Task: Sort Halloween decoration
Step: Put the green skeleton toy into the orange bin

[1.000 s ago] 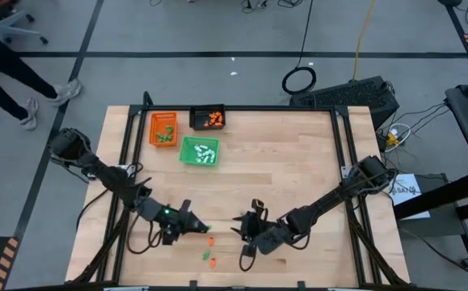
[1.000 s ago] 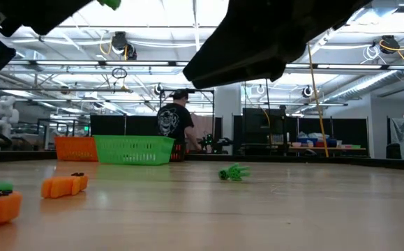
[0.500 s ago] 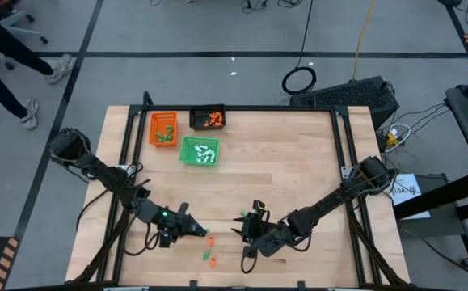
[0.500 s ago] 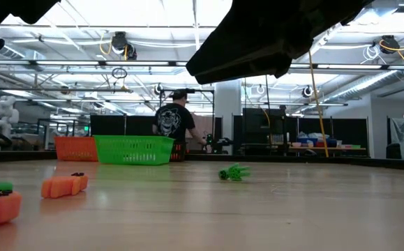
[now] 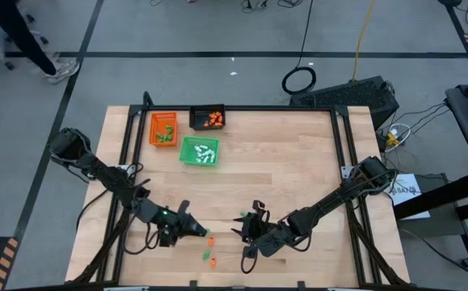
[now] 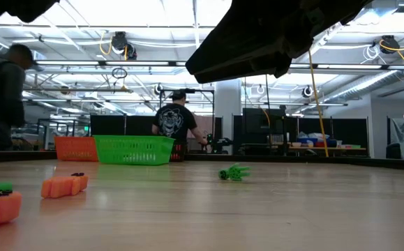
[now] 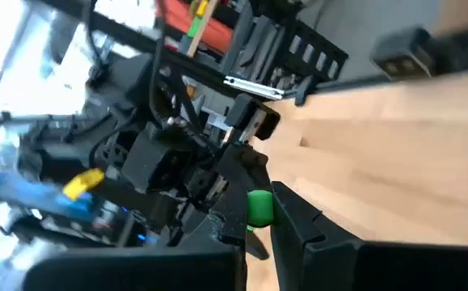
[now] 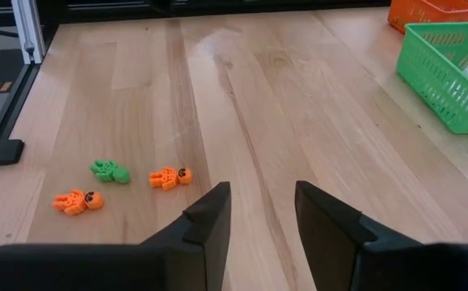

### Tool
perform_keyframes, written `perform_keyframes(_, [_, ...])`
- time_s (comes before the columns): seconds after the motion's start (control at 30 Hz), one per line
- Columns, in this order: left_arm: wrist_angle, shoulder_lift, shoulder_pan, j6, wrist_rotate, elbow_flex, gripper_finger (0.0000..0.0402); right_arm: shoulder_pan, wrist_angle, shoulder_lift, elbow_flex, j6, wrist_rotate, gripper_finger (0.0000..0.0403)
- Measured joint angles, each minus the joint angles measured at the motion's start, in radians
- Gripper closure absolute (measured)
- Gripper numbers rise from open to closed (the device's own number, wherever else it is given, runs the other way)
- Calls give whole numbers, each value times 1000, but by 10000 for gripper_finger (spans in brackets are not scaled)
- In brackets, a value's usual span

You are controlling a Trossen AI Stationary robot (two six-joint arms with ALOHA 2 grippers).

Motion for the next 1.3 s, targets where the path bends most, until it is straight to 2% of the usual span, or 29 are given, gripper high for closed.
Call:
perform_keyframes(0.1, [59, 0, 0, -141, -19, 0, 380, 0, 5, 0, 0, 0, -1, 280])
perform_keyframes(0.2, [142, 0, 0, -303, -84, 0, 380, 0, 9, 0, 0, 0, -1, 280])
perform_keyframes(0.3, [238, -3, 0, -512, -267, 0, 380, 0, 11, 0, 0, -11, 0, 280])
perform_keyframes(0.37, [273, -18, 10, -576, -432, 0, 380, 0, 11, 0, 0, -13, 0, 280])
perform_keyframes(0.4, [277, -28, 17, -603, -478, 0, 380, -1, 12, 0, 0, -17, 0, 280])
perform_keyframes(0.57, [264, -108, 30, -675, -507, 0, 380, -12, 43, -1, 0, -71, 22, 280])
perform_keyframes(0.73, [88, -245, 87, -700, -592, 0, 380, -32, 80, -2, -1, -183, 27, 280])
perform_keyframes(0.87, [-117, -366, 188, -776, -607, 0, 380, -48, 78, -2, -1, -270, 26, 280])
perform_keyframes(1.03, [-370, -499, 355, -904, -605, 0, 380, -70, 78, -2, -1, -357, 25, 280])
perform_keyframes(1.13, [-504, -565, 462, -976, -565, 0, 380, -88, 78, -2, -1, -392, 23, 280])
perform_keyframes(1.3, [-699, -620, 652, -1126, -517, 0, 380, -112, 60, -2, -1, -443, 19, 280])
